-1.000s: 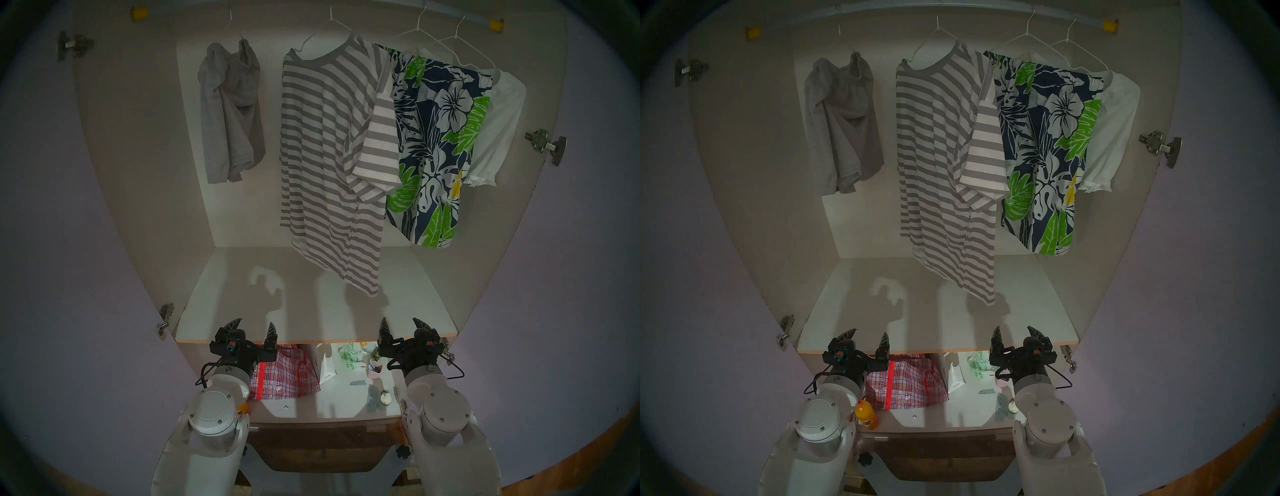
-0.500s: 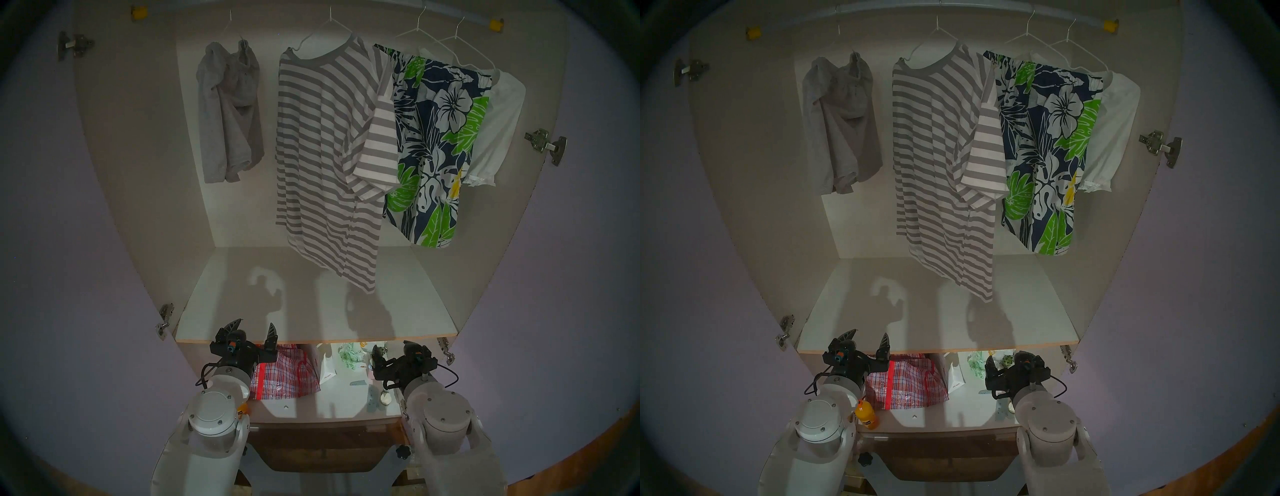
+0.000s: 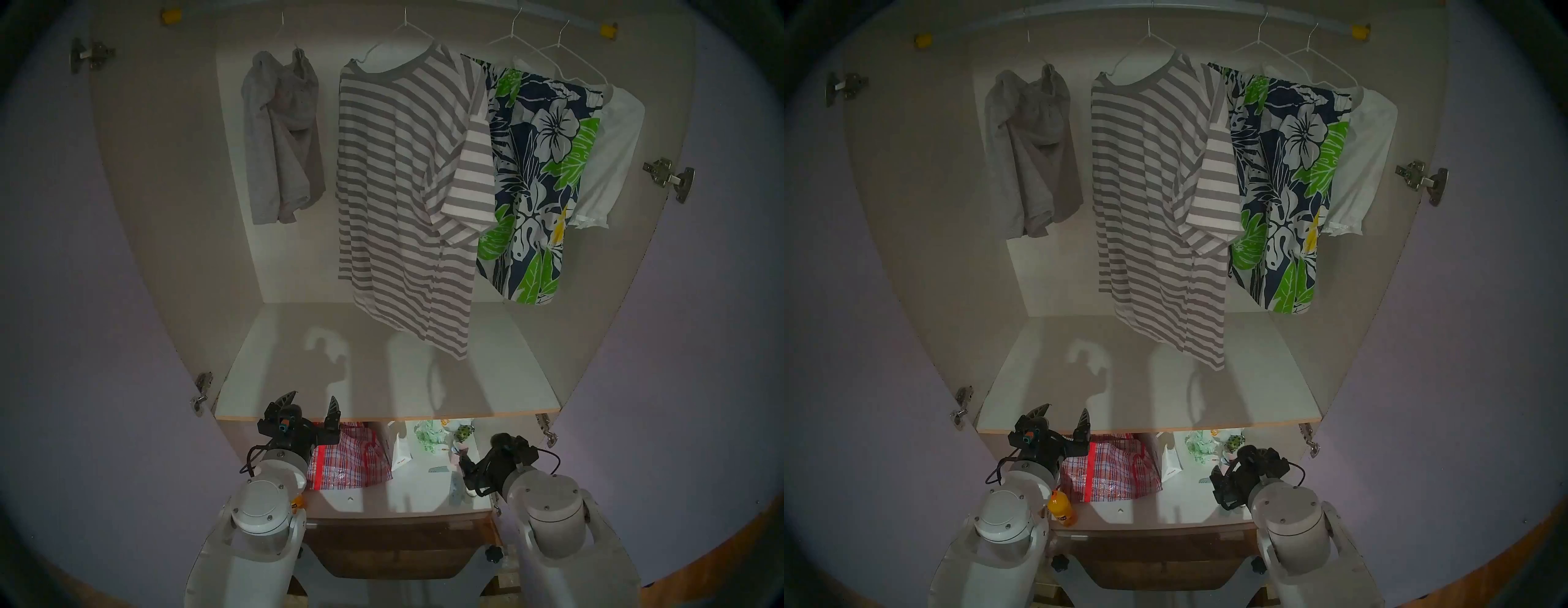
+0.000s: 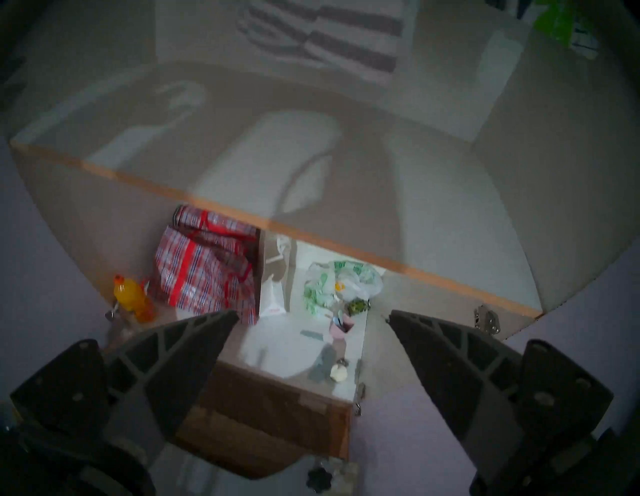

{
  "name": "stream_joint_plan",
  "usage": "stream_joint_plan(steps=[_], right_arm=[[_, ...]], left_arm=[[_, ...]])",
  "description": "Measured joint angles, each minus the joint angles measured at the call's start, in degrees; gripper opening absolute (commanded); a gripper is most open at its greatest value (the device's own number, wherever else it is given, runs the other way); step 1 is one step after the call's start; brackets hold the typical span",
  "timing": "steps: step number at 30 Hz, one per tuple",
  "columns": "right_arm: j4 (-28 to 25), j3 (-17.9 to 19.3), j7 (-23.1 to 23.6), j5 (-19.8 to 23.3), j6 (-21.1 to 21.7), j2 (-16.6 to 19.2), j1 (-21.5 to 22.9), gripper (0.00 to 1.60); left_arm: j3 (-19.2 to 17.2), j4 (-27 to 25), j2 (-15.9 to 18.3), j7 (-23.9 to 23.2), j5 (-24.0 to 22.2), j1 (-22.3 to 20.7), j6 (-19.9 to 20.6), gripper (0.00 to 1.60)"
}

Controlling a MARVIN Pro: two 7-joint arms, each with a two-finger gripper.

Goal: Move and arrange clothes and pants in the wardrobe

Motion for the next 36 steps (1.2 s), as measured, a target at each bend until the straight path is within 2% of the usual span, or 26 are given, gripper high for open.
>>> stream_joint_plan(steps=[4,6,14,16,19,20,21,26,28,33,35,36], right_arm=[[-0.2,0.3,-0.8,-0.2,7.5,-1.9,0.7,1.6],[-0.3,0.3,-0.9,-0.2,9.7,-2.2,1.0,1.6],[-0.5,0.3,-1.1,-0.1,9.6,-2.5,1.4,1.6],[-0.5,1.7,-1.2,0.8,9.8,-4.2,1.3,1.6],[-0.2,4.9,-1.1,5.4,6.7,-7.8,1.0,1.6],[-0.1,5.0,-1.1,5.6,6.5,-8.1,1.0,1.6],[0.2,5.5,-1.1,7.0,5.4,-10.0,0.8,1.6],[0.9,6.8,-0.6,9.0,4.0,-13.3,0.5,1.6],[1.2,6.9,-0.4,9.4,2.8,-13.6,0.4,1.6],[1.5,7.5,-0.7,13.3,-6.0,-13.7,0.0,1.6],[-0.8,8.6,-0.8,14.4,-9.7,-14.1,-2.0,1.6],[-2.7,9.3,-0.8,16.2,-11.8,-14.1,-3.3,1.6]], left_arm=[[0.1,0.0,0.2,0.1,-0.2,0.0,0.0,1.6],[0.2,0.0,0.3,0.2,-0.2,0.0,0.0,1.6],[0.4,0.0,0.5,0.5,-0.5,0.0,0.0,1.6],[0.4,0.0,0.6,0.5,-0.5,0.0,0.0,1.6],[0.5,0.0,0.7,0.6,-0.6,0.0,0.0,1.6],[0.5,0.0,0.7,0.6,-0.6,0.0,0.0,1.6],[0.6,0.0,0.8,0.7,-0.7,0.0,0.0,1.6],[0.7,0.0,0.9,0.8,-0.8,0.0,0.0,1.6],[0.7,0.0,0.9,0.9,-0.8,0.0,0.0,1.6],[0.8,0.0,1.1,1.0,-0.9,0.0,0.0,1.6],[0.9,0.0,1.1,1.1,-1.0,0.0,0.0,1.6],[0.9,0.1,1.2,1.1,-1.0,0.0,0.0,1.6]])
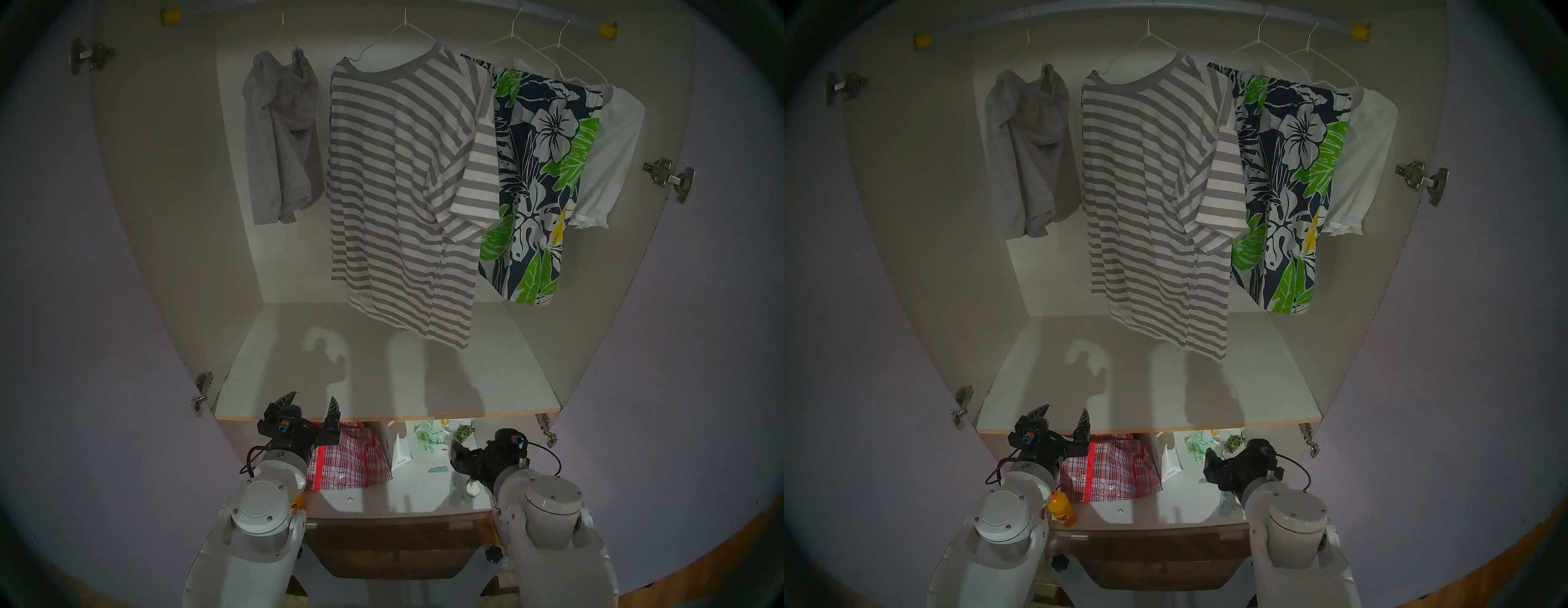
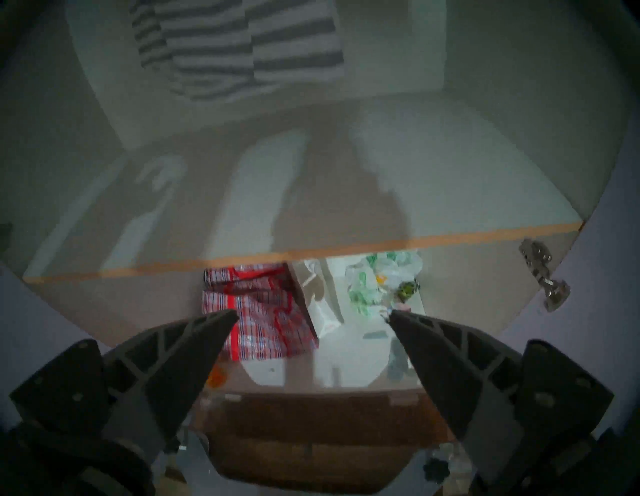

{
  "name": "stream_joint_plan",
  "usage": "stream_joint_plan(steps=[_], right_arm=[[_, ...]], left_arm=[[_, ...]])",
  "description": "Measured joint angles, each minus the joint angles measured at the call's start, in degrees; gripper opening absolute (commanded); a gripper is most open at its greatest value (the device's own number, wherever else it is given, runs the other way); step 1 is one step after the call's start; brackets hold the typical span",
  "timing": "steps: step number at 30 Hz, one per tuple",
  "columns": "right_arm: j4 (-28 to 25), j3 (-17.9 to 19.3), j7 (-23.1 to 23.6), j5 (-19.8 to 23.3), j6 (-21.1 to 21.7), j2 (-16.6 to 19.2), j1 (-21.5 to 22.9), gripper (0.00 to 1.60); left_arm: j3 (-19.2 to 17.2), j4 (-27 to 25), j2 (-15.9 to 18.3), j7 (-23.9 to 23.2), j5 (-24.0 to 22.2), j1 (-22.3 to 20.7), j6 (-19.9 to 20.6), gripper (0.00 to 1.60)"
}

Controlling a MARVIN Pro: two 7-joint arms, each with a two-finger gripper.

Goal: Move and arrange clothes and pants in the wardrobe

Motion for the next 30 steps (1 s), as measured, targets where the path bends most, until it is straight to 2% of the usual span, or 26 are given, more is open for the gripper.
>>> stream_joint_plan(steps=[3,5,7,10,11,13,30], right_arm=[[-1.3,0.2,-0.4,5.0,-5.7,0.0,-2.8,1.6],[-0.6,-0.3,-1.2,9.2,-9.4,0.1,-3.2,1.6],[0.1,-1.9,-3.0,11.3,-13.4,0.6,-3.0,1.6],[1.7,-4.5,-5.1,10.7,-17.8,1.4,-2.1,1.6],[2.5,-5.9,-6.1,8.3,-20.7,1.7,-1.9,1.6],[3.2,-6.3,-7.0,7.1,-23.2,1.7,-1.7,1.6],[4.4,-6.0,-9.5,6.0,-23.2,2.8,-1.3,1.6]], left_arm=[[0.1,0.0,0.1,0.1,-0.1,0.0,0.0,1.6],[0.1,0.0,0.1,0.1,-0.1,0.0,0.0,1.6],[0.1,0.0,0.2,0.2,-0.2,0.0,0.0,1.6],[0.2,0.0,0.2,0.2,-0.2,0.0,0.0,1.6],[0.2,0.0,0.3,0.3,-0.3,0.0,0.0,1.6],[0.3,0.0,0.4,0.3,-0.4,0.0,0.0,1.6],[0.7,0.0,1.0,0.9,-0.9,0.0,0.0,1.6]])
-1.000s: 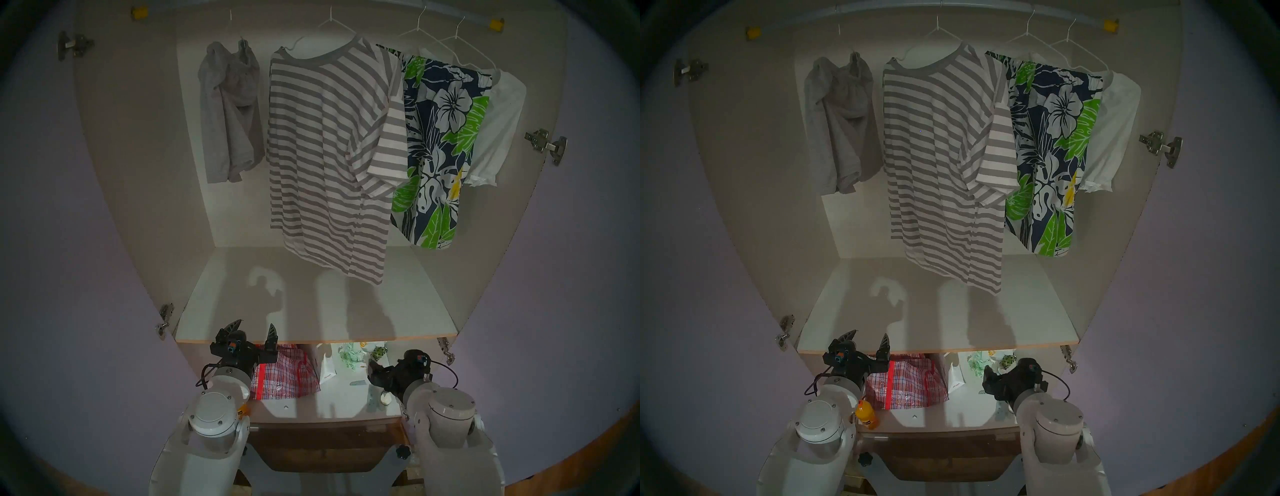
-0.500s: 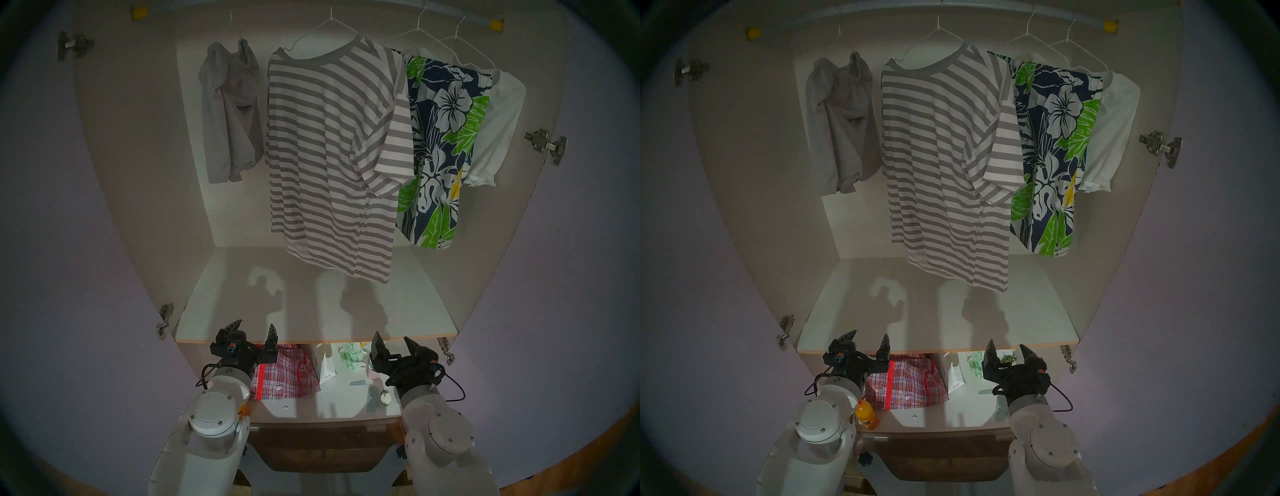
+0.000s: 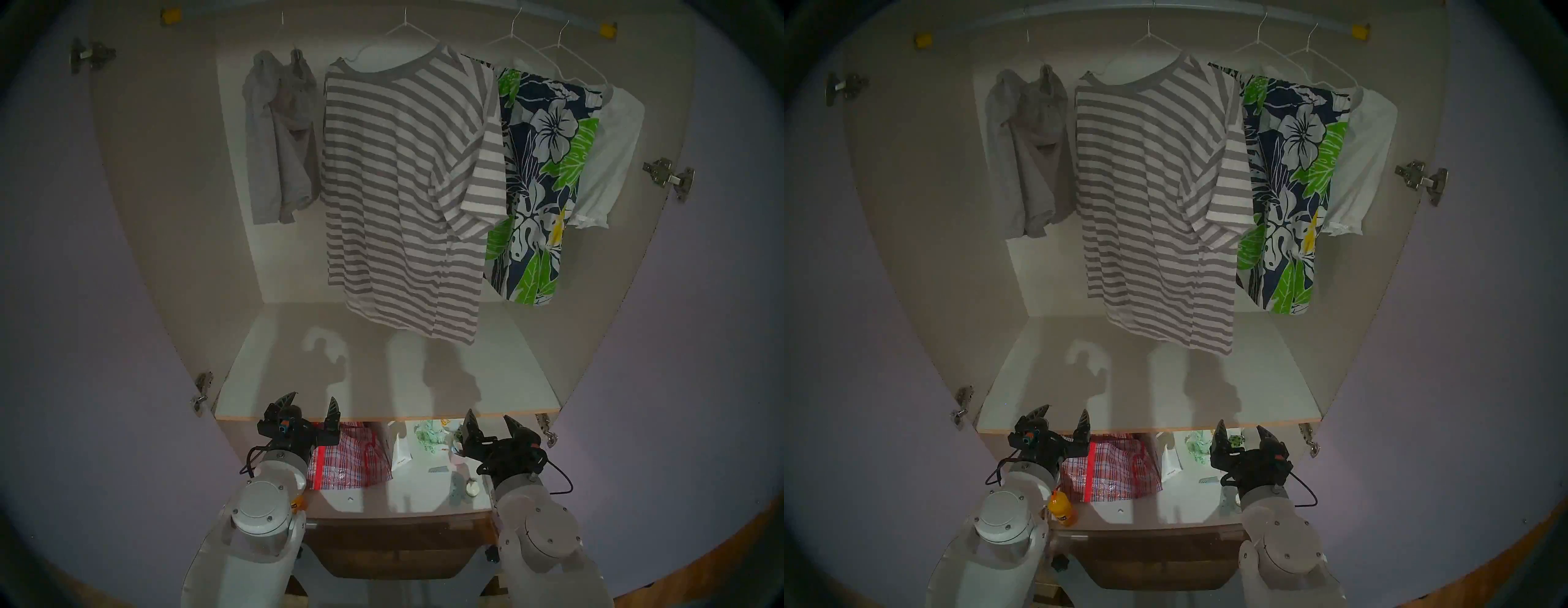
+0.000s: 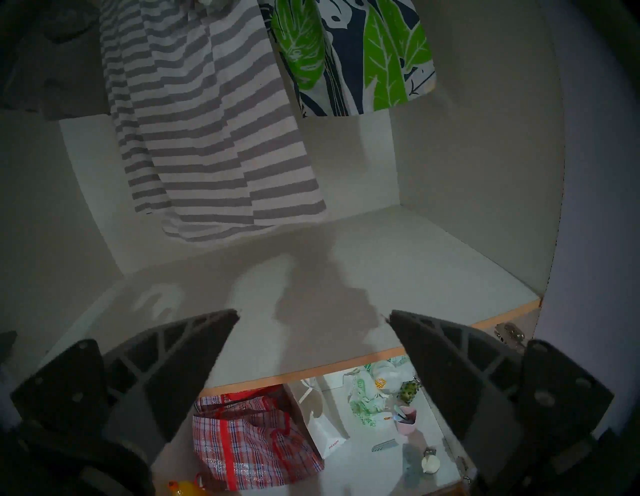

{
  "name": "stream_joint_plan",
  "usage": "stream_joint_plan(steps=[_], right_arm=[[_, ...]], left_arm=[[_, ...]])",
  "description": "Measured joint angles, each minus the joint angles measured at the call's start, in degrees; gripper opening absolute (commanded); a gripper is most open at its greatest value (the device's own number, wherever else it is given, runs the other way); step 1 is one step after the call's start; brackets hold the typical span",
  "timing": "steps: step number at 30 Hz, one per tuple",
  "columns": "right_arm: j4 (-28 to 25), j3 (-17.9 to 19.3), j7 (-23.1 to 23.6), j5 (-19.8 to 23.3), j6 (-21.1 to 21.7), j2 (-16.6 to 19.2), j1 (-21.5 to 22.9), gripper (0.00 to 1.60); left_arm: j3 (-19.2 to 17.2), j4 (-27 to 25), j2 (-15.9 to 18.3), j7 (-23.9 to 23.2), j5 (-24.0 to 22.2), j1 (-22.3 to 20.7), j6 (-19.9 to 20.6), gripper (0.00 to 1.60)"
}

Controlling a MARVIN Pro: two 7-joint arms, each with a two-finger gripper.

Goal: Move and arrange clothes and pants in the wardrobe

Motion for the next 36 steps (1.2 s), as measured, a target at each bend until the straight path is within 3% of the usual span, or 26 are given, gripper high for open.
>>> stream_joint_plan(steps=[3,8,16,20,24,29,36], right_arm=[[1.0,-0.5,0.8,2.6,-3.7,0.2,0.4,1.6],[2.3,-1.3,6.7,14.0,-14.2,0.6,2.5,1.6],[9.5,-2.2,22.5,27.4,-28.6,0.6,9.3,1.6],[16.5,-2.1,30.6,26.3,-36.7,0.2,14.1,1.6],[22.1,-2.3,36.6,27.3,-43.8,0.2,15.7,1.6],[22.8,-3.7,36.5,29.6,-50.4,0.3,15.7,1.6],[23.9,-7.2,32.4,29.6,-49.1,0.4,19.3,1.6]], left_arm=[[0.1,0.0,0.1,0.1,-0.1,0.0,0.0,1.6],[0.2,0.1,0.3,0.3,-0.2,-0.1,0.0,1.6],[0.5,0.1,0.6,0.6,-0.5,-0.1,0.0,1.6],[0.6,0.1,0.8,0.8,-0.6,-0.1,0.0,1.6],[0.7,0.1,1.0,0.9,-0.8,-0.1,0.0,1.6],[0.9,0.1,1.2,1.1,-1.0,-0.1,0.0,1.6],[1.0,0.1,1.4,1.3,-1.2,-0.1,0.0,1.6]])
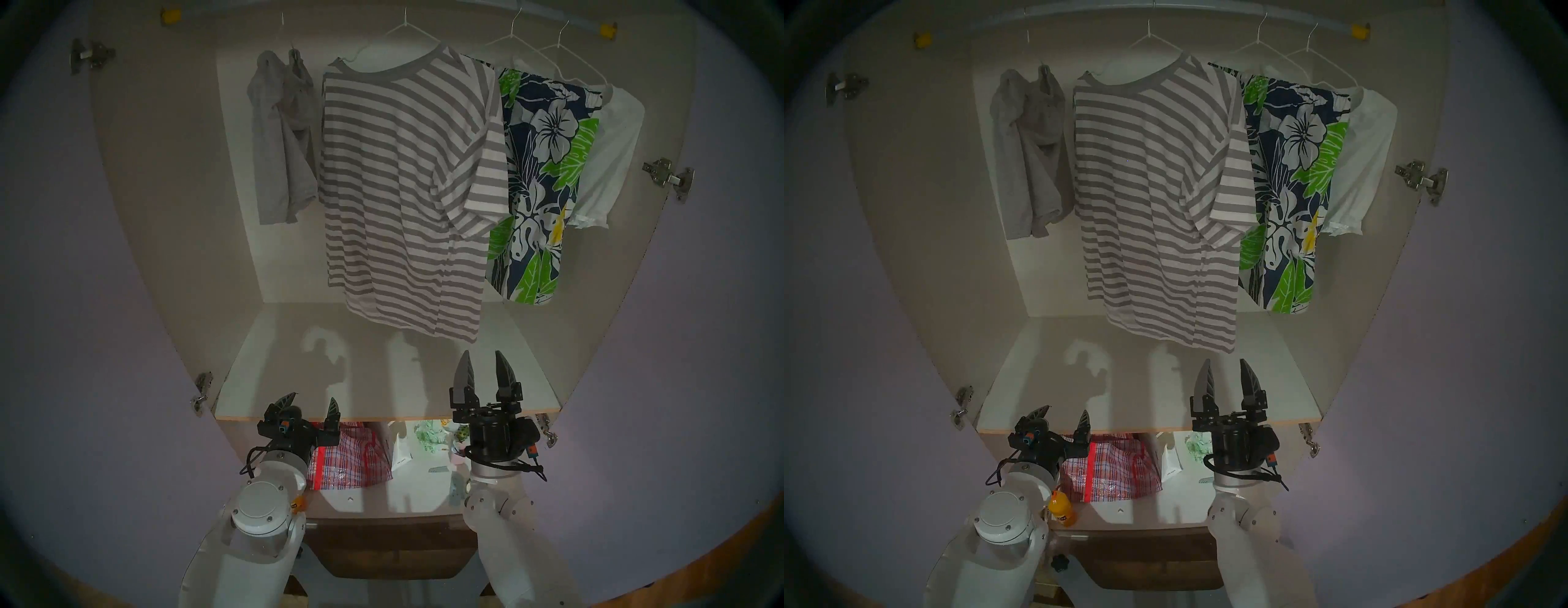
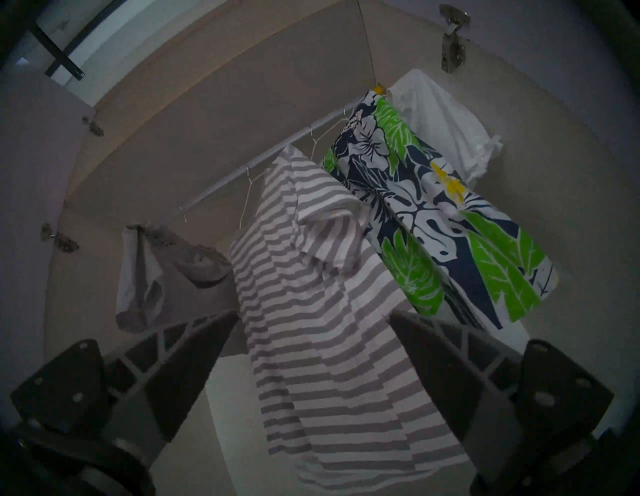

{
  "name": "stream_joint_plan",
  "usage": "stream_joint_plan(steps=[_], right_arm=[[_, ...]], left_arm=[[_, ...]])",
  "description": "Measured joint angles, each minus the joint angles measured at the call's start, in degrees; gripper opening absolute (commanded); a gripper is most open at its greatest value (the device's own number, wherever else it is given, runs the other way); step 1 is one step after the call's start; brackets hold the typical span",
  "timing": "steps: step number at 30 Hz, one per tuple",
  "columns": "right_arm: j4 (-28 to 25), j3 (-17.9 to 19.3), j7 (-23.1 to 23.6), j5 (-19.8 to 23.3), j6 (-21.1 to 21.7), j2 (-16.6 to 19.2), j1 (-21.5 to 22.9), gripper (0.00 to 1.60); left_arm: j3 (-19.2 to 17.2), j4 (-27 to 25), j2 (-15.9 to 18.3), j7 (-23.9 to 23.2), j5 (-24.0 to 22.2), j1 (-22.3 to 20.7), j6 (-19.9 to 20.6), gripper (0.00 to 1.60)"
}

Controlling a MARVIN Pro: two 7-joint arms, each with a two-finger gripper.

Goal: Move and arrange clothes and pants in the wardrobe

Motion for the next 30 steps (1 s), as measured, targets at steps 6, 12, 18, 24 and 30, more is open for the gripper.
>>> stream_joint_plan(steps=[6,12,18,24,30], right_arm=[[2.7,-1.8,-12.4,-4.1,2.1,-0.4,6.4,1.6],[7.2,-2.4,-16.2,-5.6,-0.6,-1.1,13.0,1.6],[11.6,-2.0,-20.3,-6.1,-2.5,-2.4,17.9,1.6],[18.5,-0.3,-22.6,-7.1,-3.2,-4.1,24.1,1.6],[25.4,2.5,-25.4,-7.7,-3.2,-5.5,31.0,1.6]], left_arm=[[0.2,0.0,0.2,0.2,-0.2,0.0,0.0,1.6],[0.3,0.0,0.4,0.4,-0.4,0.0,0.0,1.6],[0.4,0.0,0.5,0.5,-0.5,0.0,0.0,1.6],[0.5,0.0,0.7,0.7,-0.6,-0.1,0.0,1.6],[0.7,0.0,1.0,0.9,-0.8,-0.1,0.0,1.6]])
